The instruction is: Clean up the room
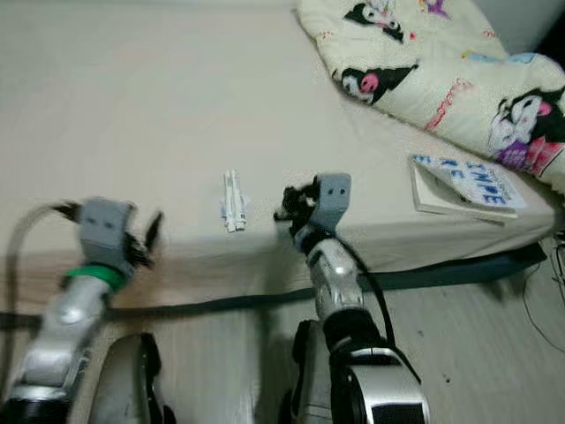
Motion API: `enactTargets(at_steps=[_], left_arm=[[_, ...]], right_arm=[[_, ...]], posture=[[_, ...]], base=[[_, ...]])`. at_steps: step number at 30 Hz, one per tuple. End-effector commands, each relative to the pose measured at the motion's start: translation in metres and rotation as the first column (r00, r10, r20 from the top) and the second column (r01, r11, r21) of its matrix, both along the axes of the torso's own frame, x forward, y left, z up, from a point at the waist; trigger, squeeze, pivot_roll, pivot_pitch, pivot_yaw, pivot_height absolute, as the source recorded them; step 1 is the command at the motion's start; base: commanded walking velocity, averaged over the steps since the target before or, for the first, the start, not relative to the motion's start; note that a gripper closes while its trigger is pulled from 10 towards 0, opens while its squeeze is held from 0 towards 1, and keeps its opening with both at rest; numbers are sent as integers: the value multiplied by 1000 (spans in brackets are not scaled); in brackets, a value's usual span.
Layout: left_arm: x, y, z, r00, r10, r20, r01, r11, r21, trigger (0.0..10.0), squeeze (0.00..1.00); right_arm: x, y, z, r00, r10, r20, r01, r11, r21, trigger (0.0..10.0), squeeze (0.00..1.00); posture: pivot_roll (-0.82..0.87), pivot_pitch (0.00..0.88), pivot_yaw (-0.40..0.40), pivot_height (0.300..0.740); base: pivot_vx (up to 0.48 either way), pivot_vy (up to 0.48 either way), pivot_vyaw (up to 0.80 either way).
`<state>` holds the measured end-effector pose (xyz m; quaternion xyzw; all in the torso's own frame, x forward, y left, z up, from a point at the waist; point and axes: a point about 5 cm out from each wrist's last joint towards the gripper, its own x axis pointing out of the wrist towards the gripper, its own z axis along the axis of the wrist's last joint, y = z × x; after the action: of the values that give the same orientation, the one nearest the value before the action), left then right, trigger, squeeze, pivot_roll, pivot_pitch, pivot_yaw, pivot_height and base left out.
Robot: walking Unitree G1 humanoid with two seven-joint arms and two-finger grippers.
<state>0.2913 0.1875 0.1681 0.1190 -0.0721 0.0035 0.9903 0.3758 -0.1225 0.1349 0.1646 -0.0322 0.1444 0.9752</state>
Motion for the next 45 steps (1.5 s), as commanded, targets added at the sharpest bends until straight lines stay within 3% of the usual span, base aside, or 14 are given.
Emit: enactTargets(at_steps=[1,8,9,13,15,19,23,29,30,36,37,38,45], left_arm=[[-5,4,-3,1000,11,-27,-11,1000,0,10000,1000],[-17,13,12,999,49,9,-50,999,11,10000,1000],[-24,13,15,998,55,13,-55,998,11,10000,0],[-35,9,17,998,54,13,-54,998,12,10000,0],[-43,6,15,998,57,-1,-57,998,7,10000,0],[-54,4,15,997,69,-36,-69,998,3,10000,0],[-59,3,15,996,73,-48,-73,997,3,10000,0],[-68,3,15,994,83,-74,-83,997,3,10000,0],[-70,3,15,993,85,-80,-85,996,3,10000,0],[-72,3,15,992,89,-89,-89,996,5,10000,0],[-74,3,15,991,93,-96,-93,996,6,10000,0],[-75,3,14,990,96,-101,-95,995,8,10000,0],[-78,3,15,987,103,-124,-102,995,11,10000,0]], right_arm=[[-2,4,-10,998,18,-63,-15,999,48,10000,1000],[4,13,-5,993,83,-89,-75,994,81,10000,1000],[7,19,-1,987,130,-98,-120,988,97,10000,1000],[9,26,4,977,182,-114,-169,979,115,10000,1000],[12,29,5,975,173,-139,-168,985,50,10000,1000],[18,34,16,975,175,-140,-169,984,54,10000,1000],[20,36,20,973,173,-151,-165,984,69,10000,1000],[22,36,21,975,140,-172,-141,990,6,10000,1000],[21,34,18,973,123,-193,-126,992,-2,10000,0],[20,29,9,965,91,-244,-96,995,-8,10000,0],[18,27,4,960,72,-270,-80,997,-19,6745,0],[18,25,2,957,56,-284,-63,998,-16,0,0],[20,19,4,955,38,-293,-26,999,42,0,0]], posture=[[271,205,-34,496],[330,245,-64,496],[348,265,-76,496],[356,280,-85,496],[370,299,-97,496],[385,314,-103,496],[397,332,-108,496],[408,348,-106,496],[417,356,-103,496],[424,364,-101,496],[426,368,-99,496],[426,370,-99,496],[429,370,-95,496]], base=[[0,0,0],[0,0,0],[0,0,0],[0,0,0],[0,0,0],[0,0,0],[0,0,0],[0,0,0],[0,0,0],[0,0,0],[0,0,0],[0,0,0],[0,0,0]])
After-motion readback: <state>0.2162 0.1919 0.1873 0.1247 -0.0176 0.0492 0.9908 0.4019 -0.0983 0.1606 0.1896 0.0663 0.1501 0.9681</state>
